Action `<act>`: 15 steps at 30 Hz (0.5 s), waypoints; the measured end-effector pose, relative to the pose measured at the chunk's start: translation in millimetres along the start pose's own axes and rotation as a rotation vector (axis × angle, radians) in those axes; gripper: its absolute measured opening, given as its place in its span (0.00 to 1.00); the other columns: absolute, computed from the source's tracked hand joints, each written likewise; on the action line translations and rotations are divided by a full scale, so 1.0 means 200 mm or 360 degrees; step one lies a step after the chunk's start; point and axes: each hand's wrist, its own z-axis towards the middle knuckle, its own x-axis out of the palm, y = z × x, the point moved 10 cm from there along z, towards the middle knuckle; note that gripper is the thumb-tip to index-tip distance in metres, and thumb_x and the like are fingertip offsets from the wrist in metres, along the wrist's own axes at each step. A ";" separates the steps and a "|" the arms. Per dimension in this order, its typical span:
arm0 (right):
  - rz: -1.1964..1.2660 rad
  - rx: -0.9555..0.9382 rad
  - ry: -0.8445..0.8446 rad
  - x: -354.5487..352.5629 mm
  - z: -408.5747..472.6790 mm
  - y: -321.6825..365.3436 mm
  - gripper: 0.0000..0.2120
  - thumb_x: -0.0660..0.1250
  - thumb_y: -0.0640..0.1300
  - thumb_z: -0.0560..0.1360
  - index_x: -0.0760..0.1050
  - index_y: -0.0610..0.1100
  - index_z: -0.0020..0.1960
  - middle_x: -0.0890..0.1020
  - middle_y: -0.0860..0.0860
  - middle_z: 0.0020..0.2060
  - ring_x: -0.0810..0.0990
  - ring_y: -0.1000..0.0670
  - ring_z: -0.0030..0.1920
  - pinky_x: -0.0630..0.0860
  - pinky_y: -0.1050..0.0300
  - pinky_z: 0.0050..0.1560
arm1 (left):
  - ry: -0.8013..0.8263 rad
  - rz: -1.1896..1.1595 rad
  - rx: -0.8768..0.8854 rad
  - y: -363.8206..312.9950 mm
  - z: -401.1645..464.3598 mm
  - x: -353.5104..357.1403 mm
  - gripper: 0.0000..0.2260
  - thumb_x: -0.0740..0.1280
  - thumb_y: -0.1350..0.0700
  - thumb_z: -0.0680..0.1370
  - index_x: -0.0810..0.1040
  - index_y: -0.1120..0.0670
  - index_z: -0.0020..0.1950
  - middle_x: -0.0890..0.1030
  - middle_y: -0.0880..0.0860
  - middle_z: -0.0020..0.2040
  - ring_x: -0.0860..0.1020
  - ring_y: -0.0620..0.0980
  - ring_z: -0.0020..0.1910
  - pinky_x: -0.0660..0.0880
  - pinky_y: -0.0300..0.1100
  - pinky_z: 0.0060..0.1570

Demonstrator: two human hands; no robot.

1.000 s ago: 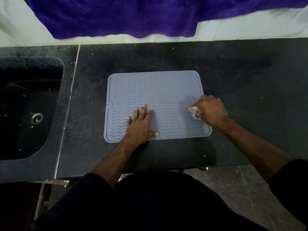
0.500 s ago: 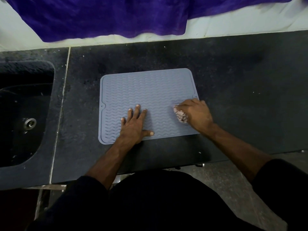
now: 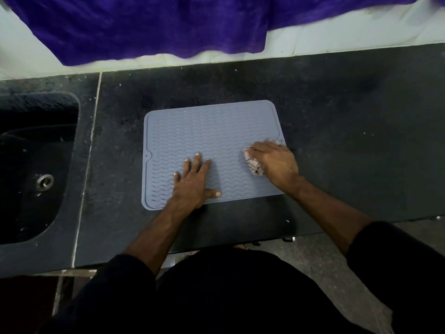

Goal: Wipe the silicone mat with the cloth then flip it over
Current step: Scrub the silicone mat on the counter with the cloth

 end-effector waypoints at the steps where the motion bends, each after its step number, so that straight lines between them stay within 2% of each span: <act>1: 0.0016 0.0065 -0.0023 -0.01 -0.02 -0.08 0.21 0.74 0.41 0.70 0.77 0.44 0.62 0.79 0.46 0.61 0.77 0.41 0.62 0.73 0.43 0.60 | 0.0000 -0.0009 0.0001 0.00 0.00 0.00 0.45 0.69 0.40 0.73 0.43 0.46 0.79 0.36 0.50 0.79 0.37 0.56 0.77 0.43 0.62 0.73; 3: -0.0030 0.0159 -0.0026 -0.03 -0.06 -0.21 0.16 0.70 0.45 0.74 0.77 0.45 0.61 0.80 0.46 0.59 0.79 0.41 0.58 0.76 0.43 0.57 | 0.0004 -0.0017 0.0006 0.00 0.00 0.00 0.45 0.70 0.41 0.73 0.43 0.46 0.79 0.36 0.50 0.79 0.38 0.56 0.77 0.43 0.62 0.73; 7: -0.0008 0.0181 -0.0019 -0.08 -0.06 -0.24 0.11 0.69 0.43 0.73 0.80 0.44 0.54 0.83 0.46 0.51 0.81 0.41 0.50 0.78 0.45 0.50 | 0.0000 0.0002 -0.0012 -0.01 0.00 -0.01 0.45 0.70 0.41 0.73 0.43 0.47 0.79 0.36 0.50 0.79 0.38 0.56 0.77 0.44 0.63 0.73; 9: 0.0002 0.0046 -0.0081 -0.09 -0.04 -0.08 0.16 0.73 0.39 0.69 0.80 0.43 0.57 0.82 0.45 0.54 0.80 0.40 0.53 0.78 0.45 0.53 | 0.0001 0.0007 -0.0013 -0.01 0.00 -0.01 0.45 0.70 0.41 0.73 0.43 0.47 0.79 0.36 0.50 0.79 0.38 0.57 0.77 0.44 0.63 0.73; 10: -0.0004 -0.0047 -0.0056 -0.08 -0.04 0.03 0.22 0.74 0.36 0.67 0.78 0.43 0.60 0.80 0.45 0.58 0.78 0.40 0.58 0.75 0.44 0.58 | 0.0001 0.0011 -0.0012 -0.01 0.00 -0.01 0.45 0.70 0.40 0.73 0.43 0.47 0.79 0.36 0.50 0.79 0.38 0.57 0.77 0.44 0.63 0.73; 12: -0.0040 -0.0127 0.0130 0.00 -0.07 0.17 0.29 0.72 0.34 0.69 0.71 0.44 0.69 0.72 0.45 0.68 0.69 0.40 0.68 0.65 0.43 0.68 | -0.0002 0.0015 -0.0012 -0.01 0.00 -0.01 0.45 0.69 0.40 0.73 0.43 0.47 0.79 0.36 0.50 0.79 0.38 0.57 0.77 0.44 0.62 0.73; 13: -0.0081 -0.0132 0.0181 0.02 -0.10 0.17 0.31 0.72 0.34 0.69 0.70 0.44 0.70 0.70 0.46 0.70 0.68 0.40 0.69 0.63 0.44 0.69 | -0.0001 0.0012 -0.0009 -0.01 0.00 0.00 0.45 0.69 0.40 0.73 0.43 0.47 0.79 0.36 0.50 0.79 0.38 0.56 0.77 0.44 0.62 0.73; 15: -0.0156 -0.0145 0.0071 -0.02 -0.17 0.09 0.32 0.77 0.33 0.62 0.75 0.43 0.65 0.76 0.45 0.65 0.74 0.39 0.64 0.72 0.43 0.62 | -0.0001 0.0000 0.0002 -0.01 -0.01 0.00 0.45 0.69 0.40 0.74 0.43 0.46 0.79 0.36 0.50 0.79 0.37 0.56 0.77 0.43 0.62 0.73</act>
